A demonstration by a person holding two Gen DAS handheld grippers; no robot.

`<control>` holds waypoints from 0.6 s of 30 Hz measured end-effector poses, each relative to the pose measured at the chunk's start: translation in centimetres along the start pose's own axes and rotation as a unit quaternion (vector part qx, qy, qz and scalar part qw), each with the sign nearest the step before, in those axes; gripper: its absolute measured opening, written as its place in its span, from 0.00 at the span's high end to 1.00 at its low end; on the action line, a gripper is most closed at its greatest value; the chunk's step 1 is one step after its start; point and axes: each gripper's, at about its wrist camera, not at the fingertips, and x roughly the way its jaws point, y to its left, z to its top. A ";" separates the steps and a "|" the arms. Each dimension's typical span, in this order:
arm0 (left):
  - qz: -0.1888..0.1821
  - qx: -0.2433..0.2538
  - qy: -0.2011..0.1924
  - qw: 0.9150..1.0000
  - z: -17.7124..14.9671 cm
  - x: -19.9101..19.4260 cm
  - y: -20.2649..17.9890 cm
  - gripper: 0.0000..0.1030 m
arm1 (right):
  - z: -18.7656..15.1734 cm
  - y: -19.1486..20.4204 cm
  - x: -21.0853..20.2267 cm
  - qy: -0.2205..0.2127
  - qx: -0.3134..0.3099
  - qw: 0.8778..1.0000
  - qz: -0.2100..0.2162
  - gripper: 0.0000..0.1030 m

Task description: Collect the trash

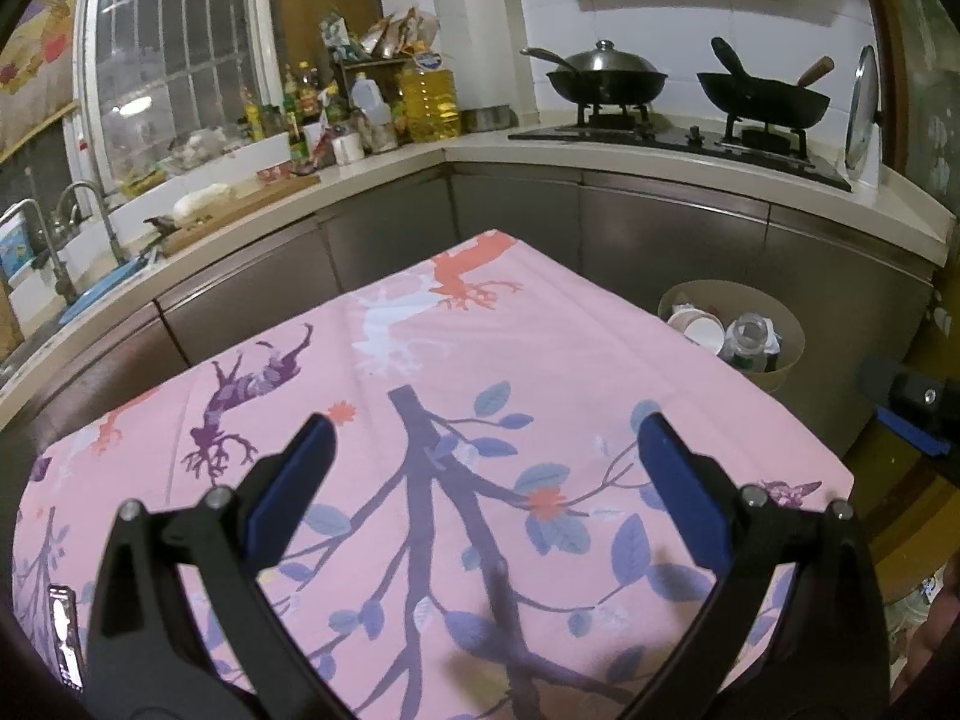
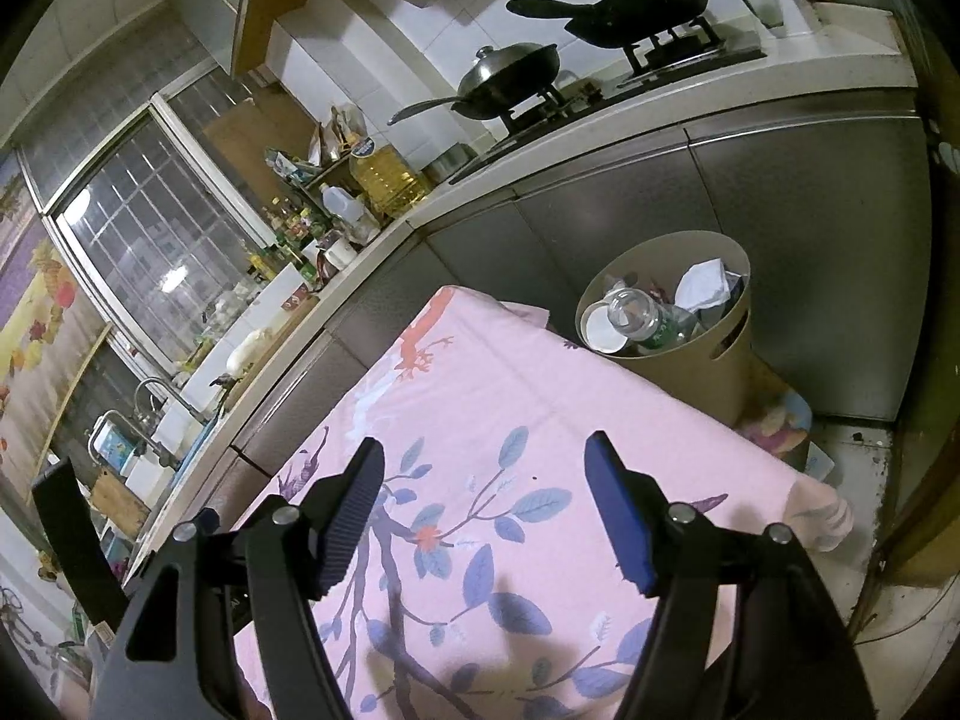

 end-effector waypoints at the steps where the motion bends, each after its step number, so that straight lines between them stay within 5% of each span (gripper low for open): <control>1: 0.001 0.000 -0.001 1.000 0.0 -0.1 0.0 0.06 | -0.1 0.2 -0.1 -0.001 -0.001 1.000 0.001 0.35; 12: 0.021 -0.001 -0.008 1.000 -0.2 -0.9 0.4 0.06 | -0.3 1.0 -0.6 -0.008 -0.002 1.000 -0.003 0.34; 18: 0.037 -0.003 -0.010 0.999 -0.3 -1.1 0.9 0.06 | -0.8 1.7 -0.7 -0.019 -0.001 0.999 -0.028 0.25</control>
